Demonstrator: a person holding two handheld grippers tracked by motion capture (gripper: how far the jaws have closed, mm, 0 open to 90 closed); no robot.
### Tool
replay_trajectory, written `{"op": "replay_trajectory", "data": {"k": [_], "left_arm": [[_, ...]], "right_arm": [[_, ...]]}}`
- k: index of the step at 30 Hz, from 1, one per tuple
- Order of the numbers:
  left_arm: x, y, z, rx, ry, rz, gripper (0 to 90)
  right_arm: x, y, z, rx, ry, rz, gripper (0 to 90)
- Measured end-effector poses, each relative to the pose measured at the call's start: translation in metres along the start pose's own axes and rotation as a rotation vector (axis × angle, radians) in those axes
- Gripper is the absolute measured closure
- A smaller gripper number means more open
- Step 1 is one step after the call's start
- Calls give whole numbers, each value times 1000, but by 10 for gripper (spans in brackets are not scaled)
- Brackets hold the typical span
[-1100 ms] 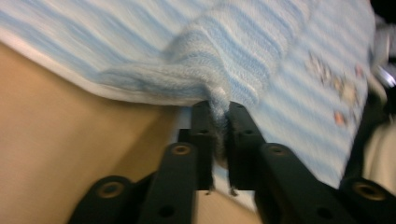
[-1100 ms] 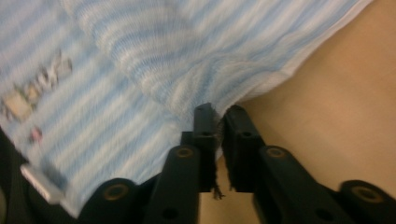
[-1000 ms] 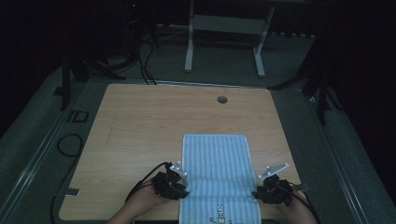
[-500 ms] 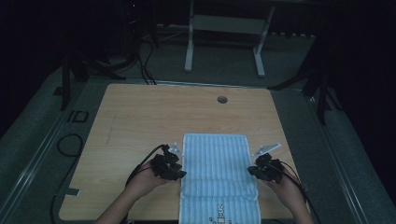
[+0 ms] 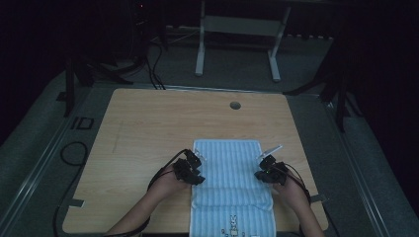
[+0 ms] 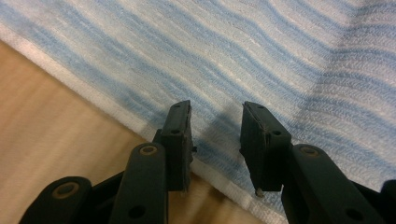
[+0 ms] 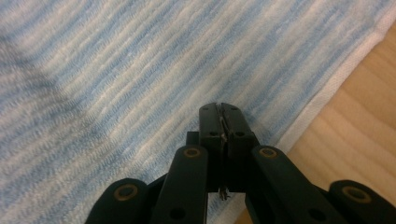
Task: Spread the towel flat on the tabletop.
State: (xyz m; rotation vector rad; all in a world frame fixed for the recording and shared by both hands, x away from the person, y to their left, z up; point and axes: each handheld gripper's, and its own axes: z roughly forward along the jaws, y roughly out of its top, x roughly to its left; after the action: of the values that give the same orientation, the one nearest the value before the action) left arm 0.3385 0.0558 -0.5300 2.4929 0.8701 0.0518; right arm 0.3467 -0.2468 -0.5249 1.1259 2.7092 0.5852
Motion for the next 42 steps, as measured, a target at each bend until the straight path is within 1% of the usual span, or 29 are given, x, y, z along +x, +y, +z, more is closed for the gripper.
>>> {"op": "replay_trajectory", "data": {"k": [2,3,4,7,10,11,13,16,17,21,22,25,28,29,30,32,34,36,37,38,40,41,42], "left_arm": [[5,2,0,1,13,-8,631],[5,2,0,1,13,-8,631],[10,4,1,-3,12,-21,631],[19,8,1,-3,27,-35,631],[29,13,2,6,45,-50,628],[31,15,2,9,51,-51,609],[36,17,2,11,63,-56,609],[46,20,2,16,97,-66,610],[51,22,2,16,103,-76,610],[63,31,5,23,133,-85,609],[66,33,6,25,140,-87,609],[71,42,10,34,171,-87,608],[77,49,12,42,183,-94,608],[79,52,13,46,195,-95,602],[82,54,14,44,199,-101,584],[87,56,16,31,207,-121,580],[92,59,17,21,212,-138,547],[97,61,18,14,221,-152,517],[99,62,18,15,218,-159,517],[100,62,19,11,216,-166,517],[99,64,19,19,225,-160,516],[97,65,19,27,236,-152,516],[94,65,18,31,246,-135,515]], "right_arm": [[-5,3,2,-2,11,10,882],[-5,3,2,-2,11,10,882],[-7,5,3,-5,13,13,881],[-14,15,7,-11,19,25,881],[-19,23,11,-13,15,28,879],[-20,26,12,-15,12,29,877],[-23,31,14,-13,9,34,877],[-28,40,18,-14,7,34,873],[-29,44,20,-10,5,37,870],[-35,58,25,0,-14,36,859],[-36,61,26,5,-22,42,859],[-43,70,30,3,-27,58,855],[-51,76,34,-11,-25,82,851],[-54,78,34,-13,-23,94,851],[-57,79,35,-17,-19,103,851],[-62,82,37,-33,-15,119,851],[-65,84,39,-39,-18,132,850],[-67,86,40,-42,-26,134,840],[-67,87,40,-41,-29,136,833],[-67,88,41,-45,-34,127,833],[-67,89,41,-43,-36,130,821],[-67,90,41,-40,-37,129,811],[-66,90,41,-37,-39,120,796]]}}
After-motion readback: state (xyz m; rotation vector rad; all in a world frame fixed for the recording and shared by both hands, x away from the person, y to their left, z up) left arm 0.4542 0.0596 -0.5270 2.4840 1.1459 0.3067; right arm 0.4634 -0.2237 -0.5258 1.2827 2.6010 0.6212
